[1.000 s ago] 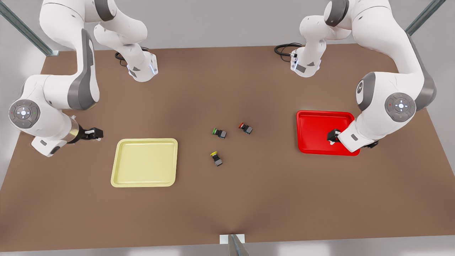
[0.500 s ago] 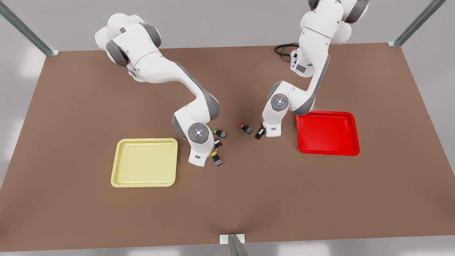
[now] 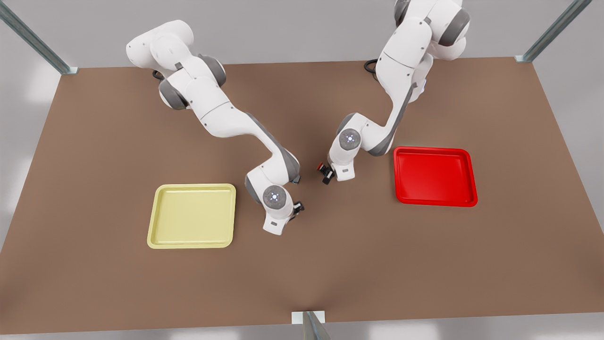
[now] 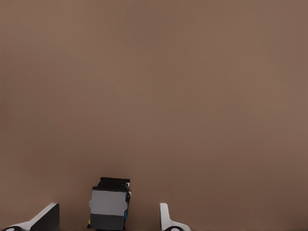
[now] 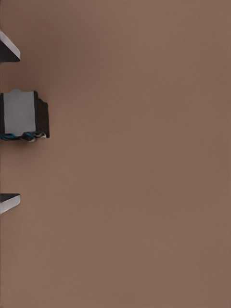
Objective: Place the switches on the corresponding trays according to their colors
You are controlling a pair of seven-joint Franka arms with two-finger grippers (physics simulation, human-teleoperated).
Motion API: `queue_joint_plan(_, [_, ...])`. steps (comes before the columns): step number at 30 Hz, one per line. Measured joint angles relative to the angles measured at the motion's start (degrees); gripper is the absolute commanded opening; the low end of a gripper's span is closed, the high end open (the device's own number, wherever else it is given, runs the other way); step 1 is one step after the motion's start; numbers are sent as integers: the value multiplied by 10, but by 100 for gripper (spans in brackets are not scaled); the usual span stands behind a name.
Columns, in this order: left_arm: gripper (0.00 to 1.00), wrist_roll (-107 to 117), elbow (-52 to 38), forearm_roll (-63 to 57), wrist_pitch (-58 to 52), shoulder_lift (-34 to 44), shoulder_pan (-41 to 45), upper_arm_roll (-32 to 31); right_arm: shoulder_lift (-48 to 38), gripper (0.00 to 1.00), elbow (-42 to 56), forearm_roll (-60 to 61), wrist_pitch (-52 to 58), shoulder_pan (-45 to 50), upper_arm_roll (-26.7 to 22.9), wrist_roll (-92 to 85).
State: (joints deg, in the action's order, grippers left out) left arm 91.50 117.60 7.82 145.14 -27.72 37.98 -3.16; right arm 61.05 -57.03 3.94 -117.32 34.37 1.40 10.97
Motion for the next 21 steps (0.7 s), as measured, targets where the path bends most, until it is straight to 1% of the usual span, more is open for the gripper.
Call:
queue_joint_plan(6, [100,-1,2,1,16,-15,0,1,13,100,-1,1,-14,3,8,21])
queue_joint_plan(7, [97,-2,2,2,16,-15,0,1,14,100,-2,1,-16,4,10,23])
queue_joint_plan(9, [82,-2,4,2,15,-15,0,2,14,100,-5,2,-26,4,11,24])
queue_joint_plan(11, [72,-3,5,1,15,-15,0,2,14,100,-5,1,-27,3,12,24])
queue_joint_plan(14, [64,-4,6,1,15,-15,0,2,20,98,-13,-6,-47,4,13,22])
queue_joint_plan(15, [64,-4,5,1,15,-15,0,2,20,96,-13,-7,-48,3,13,23])
queue_joint_plan(16, [64,-4,5,1,15,-16,0,2,20,95,-13,-7,-49,4,13,23])
queue_joint_plan(19, [61,-4,6,1,15,-16,0,2,20,81,-23,-6,-68,3,13,23])
queue_joint_plan(20, [58,-4,7,1,15,-15,0,2,20,83,-24,-7,-67,4,13,22])
queue_joint_plan(21, [58,-4,8,1,15,-16,0,2,20,83,-25,-8,-65,5,13,21])
